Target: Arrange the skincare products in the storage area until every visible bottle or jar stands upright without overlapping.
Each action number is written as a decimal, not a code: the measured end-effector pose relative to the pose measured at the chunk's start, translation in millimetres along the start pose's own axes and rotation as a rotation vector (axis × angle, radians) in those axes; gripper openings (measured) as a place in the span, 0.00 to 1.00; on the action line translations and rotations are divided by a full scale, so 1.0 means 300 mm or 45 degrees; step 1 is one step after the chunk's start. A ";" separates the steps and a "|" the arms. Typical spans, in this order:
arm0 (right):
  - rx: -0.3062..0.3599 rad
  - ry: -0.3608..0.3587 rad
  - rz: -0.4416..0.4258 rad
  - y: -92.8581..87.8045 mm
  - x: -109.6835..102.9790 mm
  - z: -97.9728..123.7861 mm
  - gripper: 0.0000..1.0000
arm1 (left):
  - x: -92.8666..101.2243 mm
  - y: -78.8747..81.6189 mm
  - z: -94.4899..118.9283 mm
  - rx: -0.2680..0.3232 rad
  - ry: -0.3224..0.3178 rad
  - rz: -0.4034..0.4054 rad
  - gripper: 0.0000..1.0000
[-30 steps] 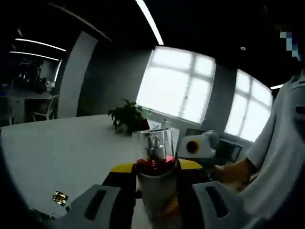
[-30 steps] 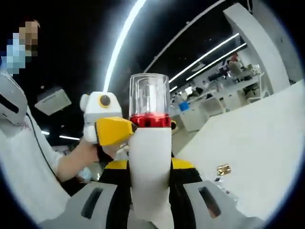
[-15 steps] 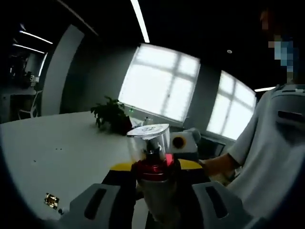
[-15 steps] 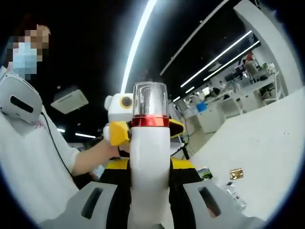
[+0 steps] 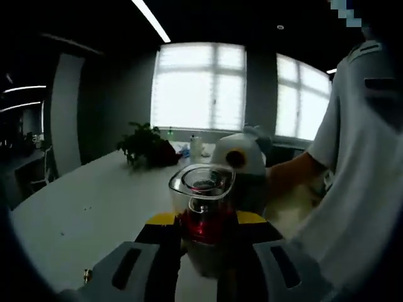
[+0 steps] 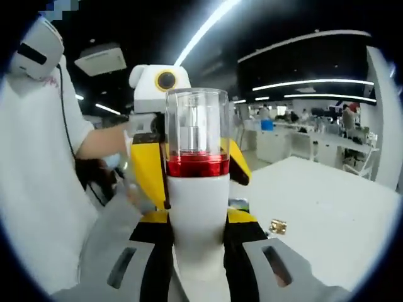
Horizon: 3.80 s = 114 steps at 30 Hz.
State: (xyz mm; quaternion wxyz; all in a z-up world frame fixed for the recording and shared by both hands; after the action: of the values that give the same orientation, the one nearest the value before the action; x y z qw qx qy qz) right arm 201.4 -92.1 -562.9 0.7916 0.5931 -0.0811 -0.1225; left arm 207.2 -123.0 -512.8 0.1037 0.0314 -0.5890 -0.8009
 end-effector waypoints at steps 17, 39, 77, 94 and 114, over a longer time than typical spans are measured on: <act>-0.137 -0.039 0.180 -0.196 0.030 -0.047 0.29 | 0.009 -0.180 -0.060 -0.107 0.077 -0.078 0.28; -0.277 0.007 0.162 -0.485 0.082 -0.131 0.29 | -0.080 -0.462 -0.178 -0.306 0.103 -0.011 0.27; -0.429 0.033 0.130 -0.679 0.205 -0.136 0.29 | -0.198 -0.601 -0.313 -0.323 0.132 0.050 0.28; -0.465 -0.022 0.098 -0.707 0.415 -0.027 0.30 | -0.315 -0.531 -0.494 -0.223 0.098 0.058 0.29; -0.491 -0.037 0.120 -0.727 0.644 0.062 0.30 | -0.484 -0.479 -0.676 -0.158 0.126 0.083 0.30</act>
State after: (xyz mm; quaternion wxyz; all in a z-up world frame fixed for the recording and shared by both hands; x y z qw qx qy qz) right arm 359.8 -223.5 -770.1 0.8942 0.4242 -0.0951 -0.1072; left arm 365.4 -242.6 -721.3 0.1605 0.0452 -0.5332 -0.8294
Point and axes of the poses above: the point that each gripper's makers call its tool centre point, and the gripper's own axes: z roughly backward along the fingers, x roughly to its right, y roughly out of its top, the point moved 1 cm from there along z, roughly backward along the fingers, and after that the axes turned 3 degrees about -x, right-handed, at the moved point
